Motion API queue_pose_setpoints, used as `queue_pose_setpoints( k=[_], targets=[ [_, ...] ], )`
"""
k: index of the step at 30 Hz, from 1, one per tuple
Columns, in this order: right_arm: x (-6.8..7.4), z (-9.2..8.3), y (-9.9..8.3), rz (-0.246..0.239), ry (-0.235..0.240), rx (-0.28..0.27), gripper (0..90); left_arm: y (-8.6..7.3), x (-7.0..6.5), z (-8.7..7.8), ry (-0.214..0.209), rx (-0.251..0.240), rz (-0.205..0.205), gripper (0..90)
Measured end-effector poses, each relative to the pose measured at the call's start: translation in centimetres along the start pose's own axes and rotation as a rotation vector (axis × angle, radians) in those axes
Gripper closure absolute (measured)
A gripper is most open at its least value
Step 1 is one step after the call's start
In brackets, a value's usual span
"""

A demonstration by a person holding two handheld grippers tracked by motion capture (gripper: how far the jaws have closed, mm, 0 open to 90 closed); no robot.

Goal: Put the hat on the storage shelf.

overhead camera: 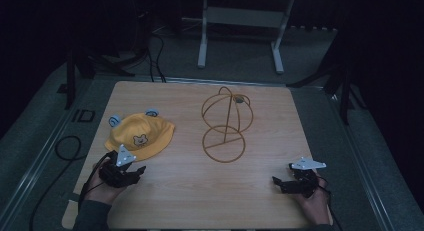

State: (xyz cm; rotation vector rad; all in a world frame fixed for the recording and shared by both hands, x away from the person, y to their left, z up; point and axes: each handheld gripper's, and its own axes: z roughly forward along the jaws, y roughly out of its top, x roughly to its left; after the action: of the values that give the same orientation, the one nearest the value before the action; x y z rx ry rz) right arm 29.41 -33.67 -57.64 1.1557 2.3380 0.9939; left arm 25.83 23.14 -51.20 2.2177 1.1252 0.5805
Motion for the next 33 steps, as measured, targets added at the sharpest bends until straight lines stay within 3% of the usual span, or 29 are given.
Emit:
queue_pose_setpoints(
  k=[12,33],
  targets=[
    [0.0,0.0,0.0,0.000,-0.001,-0.001,10.9,0.7,1.1,-1.3,-0.032,0.005,0.003,51.1],
    [0.0,-0.1,-0.1,-0.002,0.000,-0.001,10.9,2.7,2.2,-3.2,-0.037,-0.005,0.069,51.5]
  ],
)
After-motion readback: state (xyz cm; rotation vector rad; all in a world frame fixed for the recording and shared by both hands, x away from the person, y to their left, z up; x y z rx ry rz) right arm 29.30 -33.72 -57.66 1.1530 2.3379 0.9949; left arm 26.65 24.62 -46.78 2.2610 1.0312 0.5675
